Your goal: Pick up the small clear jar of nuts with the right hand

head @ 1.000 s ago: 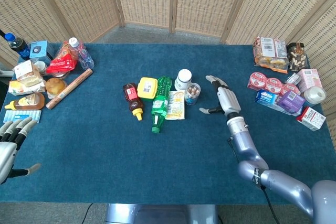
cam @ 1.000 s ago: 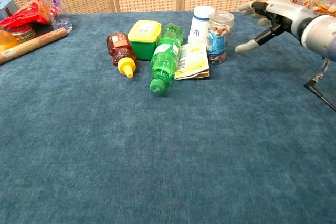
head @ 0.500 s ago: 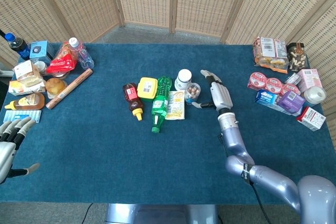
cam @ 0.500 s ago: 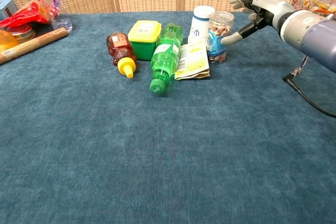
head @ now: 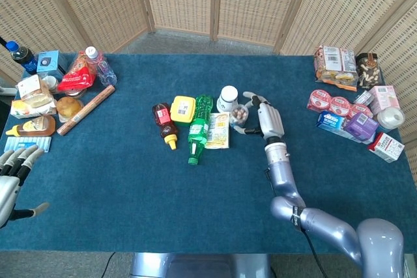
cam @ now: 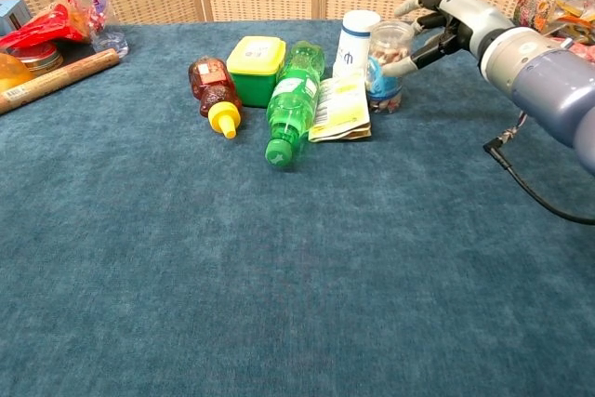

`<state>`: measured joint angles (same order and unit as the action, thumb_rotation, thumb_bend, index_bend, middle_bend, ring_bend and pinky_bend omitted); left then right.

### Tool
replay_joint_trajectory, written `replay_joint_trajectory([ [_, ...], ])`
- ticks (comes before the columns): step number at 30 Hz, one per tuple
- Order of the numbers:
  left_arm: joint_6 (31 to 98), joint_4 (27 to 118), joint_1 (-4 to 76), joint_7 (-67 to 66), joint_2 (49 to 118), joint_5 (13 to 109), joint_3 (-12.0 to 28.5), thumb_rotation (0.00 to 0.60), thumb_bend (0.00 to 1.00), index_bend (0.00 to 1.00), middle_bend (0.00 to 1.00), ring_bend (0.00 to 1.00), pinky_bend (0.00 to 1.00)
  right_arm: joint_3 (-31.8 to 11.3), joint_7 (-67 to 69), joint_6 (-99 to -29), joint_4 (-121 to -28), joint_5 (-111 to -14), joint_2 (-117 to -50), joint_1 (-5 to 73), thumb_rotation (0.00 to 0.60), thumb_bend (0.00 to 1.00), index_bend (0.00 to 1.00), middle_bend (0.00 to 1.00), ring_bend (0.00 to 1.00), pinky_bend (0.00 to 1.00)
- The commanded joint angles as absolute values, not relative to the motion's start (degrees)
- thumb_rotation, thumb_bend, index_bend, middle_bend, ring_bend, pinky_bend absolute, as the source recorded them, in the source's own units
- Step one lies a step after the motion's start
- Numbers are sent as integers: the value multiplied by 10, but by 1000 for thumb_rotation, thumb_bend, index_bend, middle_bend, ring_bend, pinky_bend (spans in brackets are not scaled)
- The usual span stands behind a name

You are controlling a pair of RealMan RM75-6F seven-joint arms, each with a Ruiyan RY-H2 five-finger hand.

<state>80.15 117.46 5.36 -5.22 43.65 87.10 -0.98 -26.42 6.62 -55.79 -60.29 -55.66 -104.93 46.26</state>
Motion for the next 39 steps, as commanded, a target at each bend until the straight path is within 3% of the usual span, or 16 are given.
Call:
replay_joint_trajectory([
  [1,802,1175,53,-51,436,872,-10,600,1,0,0,0,0,-268,72,-570,-594,-561,-1061,464,600,0,358,596,299,307],
  [3,804,1175,53,-50,435,873,-10,600,1,0,0,0,0,-267,74,-572,-592,-563,-1063,463,600,0,466,650,340,325],
  [8,806,1176,52,-49,434,876,-11,600,1,0,0,0,0,-266,81,-585,-602,-572,-1060,454,600,0,555,710,371,324],
  [15,804,1178,52,-50,435,880,-12,600,3,0,0,0,0,-268,77,-614,-661,-585,-1026,432,600,0,561,712,374,325],
  [28,799,1181,56,-46,436,891,-14,600,2,0,0,0,0,-290,13,-695,-874,-598,-921,385,600,0,568,713,374,324],
  [39,803,1182,55,-43,433,899,-16,600,2,0,0,0,0,-264,-6,-734,-949,-611,-884,346,600,0,572,712,374,324],
])
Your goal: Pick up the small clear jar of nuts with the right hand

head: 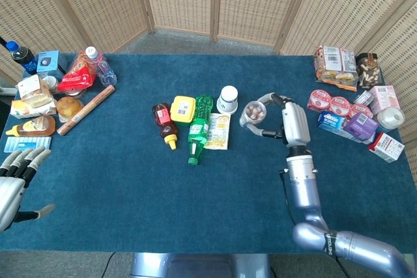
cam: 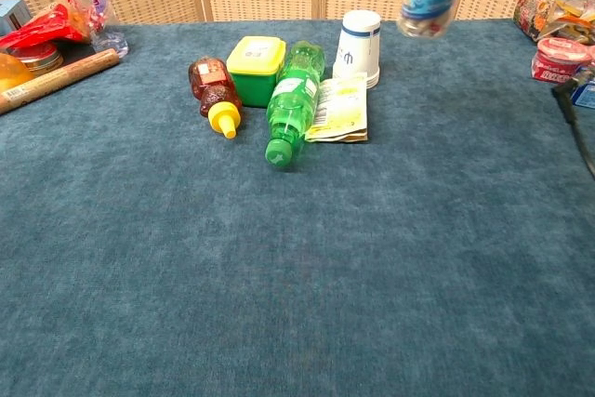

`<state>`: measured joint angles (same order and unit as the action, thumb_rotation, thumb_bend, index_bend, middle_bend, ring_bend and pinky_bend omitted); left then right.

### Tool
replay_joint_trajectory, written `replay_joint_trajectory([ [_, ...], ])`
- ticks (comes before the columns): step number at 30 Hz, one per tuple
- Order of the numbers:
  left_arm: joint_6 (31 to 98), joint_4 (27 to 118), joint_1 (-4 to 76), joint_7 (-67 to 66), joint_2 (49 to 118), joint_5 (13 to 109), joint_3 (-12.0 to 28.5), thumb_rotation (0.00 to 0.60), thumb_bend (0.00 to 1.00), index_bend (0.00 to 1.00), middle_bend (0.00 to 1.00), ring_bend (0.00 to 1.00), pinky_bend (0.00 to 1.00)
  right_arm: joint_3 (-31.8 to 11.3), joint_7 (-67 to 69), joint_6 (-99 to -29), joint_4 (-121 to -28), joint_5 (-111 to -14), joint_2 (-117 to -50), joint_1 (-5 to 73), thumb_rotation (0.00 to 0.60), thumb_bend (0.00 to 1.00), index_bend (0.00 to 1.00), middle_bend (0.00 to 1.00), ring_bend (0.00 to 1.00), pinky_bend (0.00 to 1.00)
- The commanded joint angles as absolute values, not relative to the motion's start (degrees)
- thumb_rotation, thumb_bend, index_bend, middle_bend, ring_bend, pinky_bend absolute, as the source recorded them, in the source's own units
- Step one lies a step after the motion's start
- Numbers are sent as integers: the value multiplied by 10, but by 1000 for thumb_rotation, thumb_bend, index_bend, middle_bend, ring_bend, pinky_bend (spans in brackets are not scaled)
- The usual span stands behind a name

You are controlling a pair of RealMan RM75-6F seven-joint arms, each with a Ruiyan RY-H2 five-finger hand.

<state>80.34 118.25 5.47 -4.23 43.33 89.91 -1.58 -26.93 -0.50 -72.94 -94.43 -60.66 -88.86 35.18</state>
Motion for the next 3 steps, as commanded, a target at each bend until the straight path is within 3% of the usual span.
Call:
replay_joint_trajectory([
  [1,802,1182,55,-43,434,899,-16,600,2,0,0,0,0,-261,-6,-735,-949,-612,-883,344,600,0,571,712,374,324],
  [3,801,1183,55,-44,434,900,-17,600,2,0,0,0,0,-260,-2,-736,-949,-613,-882,342,600,0,573,713,374,325],
])
